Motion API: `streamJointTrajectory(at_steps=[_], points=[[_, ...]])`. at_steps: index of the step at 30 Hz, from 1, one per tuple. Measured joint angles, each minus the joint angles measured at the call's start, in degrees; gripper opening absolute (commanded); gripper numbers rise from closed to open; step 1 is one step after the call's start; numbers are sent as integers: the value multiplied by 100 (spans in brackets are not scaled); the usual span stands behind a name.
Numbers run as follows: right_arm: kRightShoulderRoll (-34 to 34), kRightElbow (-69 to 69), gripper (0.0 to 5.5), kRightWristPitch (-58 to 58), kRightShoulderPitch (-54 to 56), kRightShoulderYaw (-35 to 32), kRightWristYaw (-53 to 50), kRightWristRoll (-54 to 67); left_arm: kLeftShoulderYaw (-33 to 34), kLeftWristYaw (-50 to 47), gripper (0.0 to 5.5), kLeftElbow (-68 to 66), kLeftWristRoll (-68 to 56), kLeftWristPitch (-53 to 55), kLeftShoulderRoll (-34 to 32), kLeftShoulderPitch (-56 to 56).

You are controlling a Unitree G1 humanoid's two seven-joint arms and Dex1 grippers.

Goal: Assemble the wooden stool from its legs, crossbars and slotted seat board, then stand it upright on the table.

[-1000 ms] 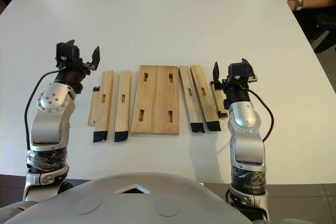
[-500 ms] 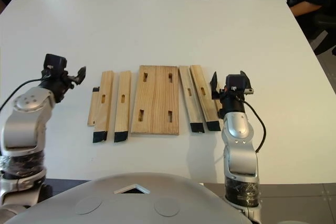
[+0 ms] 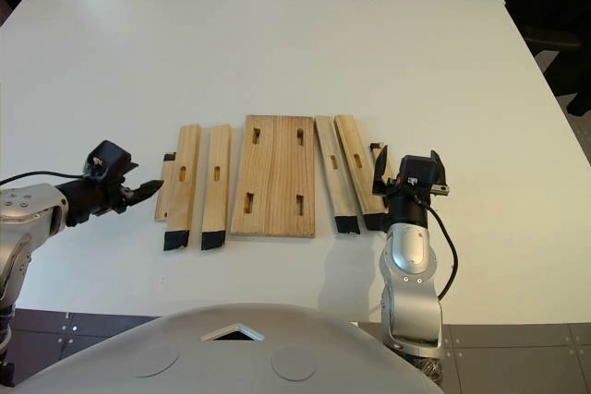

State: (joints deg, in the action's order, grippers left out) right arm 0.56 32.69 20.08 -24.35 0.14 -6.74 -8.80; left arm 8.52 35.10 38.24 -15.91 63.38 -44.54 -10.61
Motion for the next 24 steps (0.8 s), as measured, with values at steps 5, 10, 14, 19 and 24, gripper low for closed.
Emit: streamJointTrajectory(at_steps=[5, 10, 14, 19, 24], points=[[3, 0, 408, -10, -62, -35, 1, -4, -192, -22, 322, 26, -46, -79, -8, -140], [-1, 0, 408, -11, -49, -24, 26, -6, -207, -120, 322, -6, -63, -172, -6, -182], [-21, -1, 408, -11, -30, -30, 41, -6, -204, -169, 322, -65, -79, -261, 10, -219], [-34, -1, 408, -11, 3, -42, 56, -7, -30, -284, 322, -214, -289, -28, 253, -57], [-14, -9, 408, -11, 16, -10, 47, -12, 6, -385, 322, -252, -394, 96, 345, 180]])
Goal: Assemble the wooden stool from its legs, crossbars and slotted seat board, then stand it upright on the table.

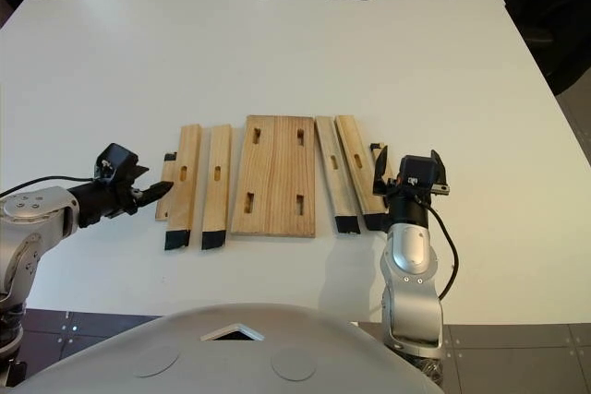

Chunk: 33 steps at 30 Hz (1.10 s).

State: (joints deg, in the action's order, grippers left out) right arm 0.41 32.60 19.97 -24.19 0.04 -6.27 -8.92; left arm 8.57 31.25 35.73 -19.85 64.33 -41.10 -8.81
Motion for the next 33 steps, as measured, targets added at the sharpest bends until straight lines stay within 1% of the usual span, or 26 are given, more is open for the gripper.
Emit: streamJointTrajectory(at_steps=[2, 6, 10, 17, 21, 27, 33], points=[[10, -1, 408, -4, -2, 6, -8, -1, -13, -6, 322, -66, 22, -85, -15, 39], [29, -49, 408, -58, -42, 22, -22, -4, -84, -14, 322, -490, 278, -665, -176, 110], [53, -95, 408, -103, -99, 59, -31, -23, -161, 8, 322, -709, 404, -1022, -327, 104], [36, -123, 408, -147, -161, 83, -16, -56, -339, 113, 322, -724, 411, -1273, -396, -245], [8, -129, 408, -147, -166, 73, -4, -56, -476, 163, 322, -717, 593, -1575, -616, -357], [-3, -138, 408, -147, -169, 80, 7, -56, -508, 191, 322, -723, 635, -1696, -663, -394], [33, -141, 408, -156, -214, 97, -23, -68, -654, 327, 322, -1024, 857, -2074, -970, -286]])
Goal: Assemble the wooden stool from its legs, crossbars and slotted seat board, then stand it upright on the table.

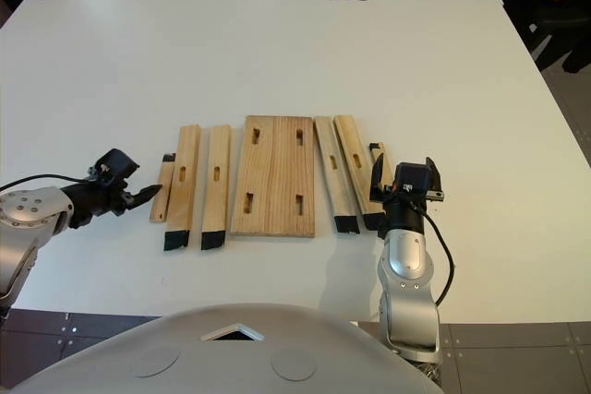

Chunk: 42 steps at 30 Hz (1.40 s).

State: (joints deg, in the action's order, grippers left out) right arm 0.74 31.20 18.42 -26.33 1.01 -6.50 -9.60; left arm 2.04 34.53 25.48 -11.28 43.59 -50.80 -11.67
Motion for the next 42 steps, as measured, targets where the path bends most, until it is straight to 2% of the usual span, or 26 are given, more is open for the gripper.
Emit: streamJointTrajectory(at_steps=[8, 18, 25, 29, 37, 42], points=[[108, -73, 408, -48, 14, 10, -64, -39, -238, 532, 322, -1010, 325, -499, -332, 781], [131, -210, 408, -123, 62, -2, -104, -44, -20, 664, 322, -761, -360, 872, -46, 1182], [174, -267, 408, -237, 32, 11, -153, -46, -6, 620, 322, -493, -473, 1481, -97, 796], [166, -270, 408, -238, 39, -11, -153, -46, 67, 569, 257, -397, -502, 1521, -126, 627], [120, -270, 408, -237, 93, 28, -90, -48, 88, 381, 130, -592, -315, 792, -108, 311], [92, -270, 408, -230, 157, 9, -39, -48, 103, 278, 130, -771, -285, 551, -19, 348]])
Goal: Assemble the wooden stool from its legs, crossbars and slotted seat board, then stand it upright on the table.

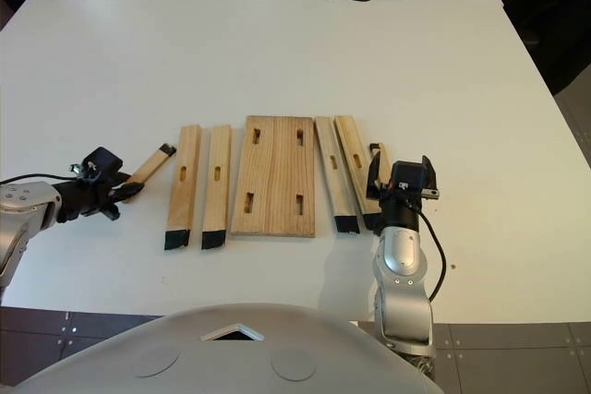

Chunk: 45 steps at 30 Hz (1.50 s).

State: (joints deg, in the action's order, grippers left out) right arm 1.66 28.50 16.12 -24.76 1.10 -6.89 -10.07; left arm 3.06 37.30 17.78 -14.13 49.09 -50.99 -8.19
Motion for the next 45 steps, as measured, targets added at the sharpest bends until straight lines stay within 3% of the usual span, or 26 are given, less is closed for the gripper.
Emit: streamJointTrajectory(at_steps=[3, 9, 13, 20, 24, 27, 37, 45], points=[[-29, 6, 408, 10, 95, -92, 39, 4, -98, 161, 130, -353, 33, -556, 64, 313], [-314, 586, 408, 192, 420, -610, 672, 864, 184, 379, 130, -819, -25, -2042, 179, 2289], [-782, 1247, 408, 801, 887, -1137, 1626, 2957, 469, 534, 130, 289, -1367, -1943, 707, 2799], [-2091, 1138, 408, 1719, 2124, -1694, 2580, 6228, 487, 732, 130, 719, -3703, -1235, 1281, 2778], [-3221, 912, 408, 2677, 3670, -1458, 3571, 7785, 501, 1140, 130, 782, -5520, -445, 1396, 2786], [-3745, 909, 408, 3179, 4393, -1168, 4009, 8586, 219, 1608, 130, 965, -5771, -199, 1340, 2794], [-4239, 807, 408, 3415, 4804, -926, 4075, 9131, -144, 2145, 130, 1068, -4748, -613, 1250, 2752], [-4456, 810, 296, 3411, 4733, -903, 4269, 8936, -152, 2314, 130, 1146, -4667, -630, 1224, 2662]])
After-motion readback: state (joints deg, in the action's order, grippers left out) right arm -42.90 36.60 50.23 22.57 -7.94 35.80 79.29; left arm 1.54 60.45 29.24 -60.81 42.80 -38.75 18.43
